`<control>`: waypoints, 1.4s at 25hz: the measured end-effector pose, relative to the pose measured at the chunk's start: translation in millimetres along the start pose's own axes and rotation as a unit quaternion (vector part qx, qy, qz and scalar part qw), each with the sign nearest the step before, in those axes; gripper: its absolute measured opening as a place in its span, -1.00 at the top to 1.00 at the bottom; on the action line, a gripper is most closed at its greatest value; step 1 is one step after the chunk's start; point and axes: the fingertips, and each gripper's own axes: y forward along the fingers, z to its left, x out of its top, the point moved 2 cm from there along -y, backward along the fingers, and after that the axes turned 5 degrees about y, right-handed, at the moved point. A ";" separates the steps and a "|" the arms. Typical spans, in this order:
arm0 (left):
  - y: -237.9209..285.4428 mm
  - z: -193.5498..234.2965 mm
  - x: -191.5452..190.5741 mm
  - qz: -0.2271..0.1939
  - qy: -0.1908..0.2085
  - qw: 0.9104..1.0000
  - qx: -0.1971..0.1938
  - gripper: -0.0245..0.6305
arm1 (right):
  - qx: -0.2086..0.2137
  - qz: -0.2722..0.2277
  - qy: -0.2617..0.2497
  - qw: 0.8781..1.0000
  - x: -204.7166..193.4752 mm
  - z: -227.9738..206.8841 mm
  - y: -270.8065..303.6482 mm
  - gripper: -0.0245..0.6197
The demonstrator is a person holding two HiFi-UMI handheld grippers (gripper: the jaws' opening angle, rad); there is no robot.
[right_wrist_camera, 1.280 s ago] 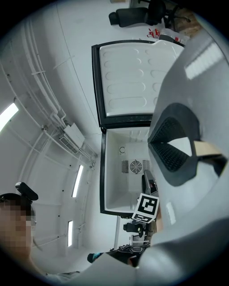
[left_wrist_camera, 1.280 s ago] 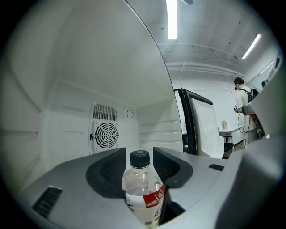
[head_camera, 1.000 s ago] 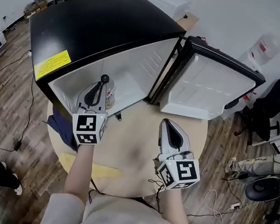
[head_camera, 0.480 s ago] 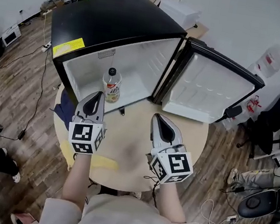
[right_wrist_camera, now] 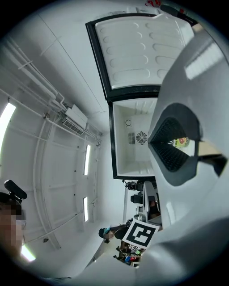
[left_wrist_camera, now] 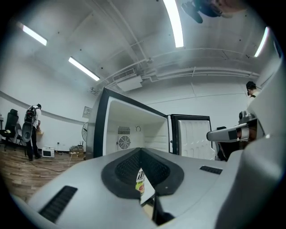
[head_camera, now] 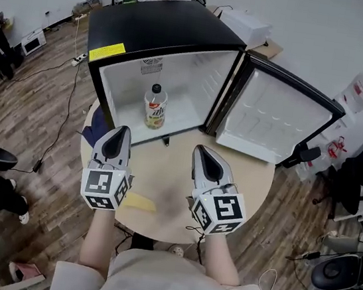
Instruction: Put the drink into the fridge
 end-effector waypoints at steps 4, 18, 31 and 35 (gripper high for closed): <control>-26.2 -4.2 9.7 -0.014 -0.006 1.000 0.014 0.90 | 0.008 -0.003 0.001 1.000 1.9 3.4 -9.8 0.89; -98.1 -28.3 20.1 -0.029 -0.015 0.998 0.058 0.90 | 0.036 -0.011 -0.006 0.999 9.2 12.8 -53.3 0.89; -121.6 -47.4 31.5 -0.054 -0.018 0.996 0.070 0.90 | 0.037 -0.023 -0.009 0.999 15.0 10.1 -79.7 0.89; -119.3 -51.2 35.0 -0.059 -0.020 0.996 0.064 0.90 | 0.034 -0.024 -0.007 0.999 16.3 7.2 -81.5 0.89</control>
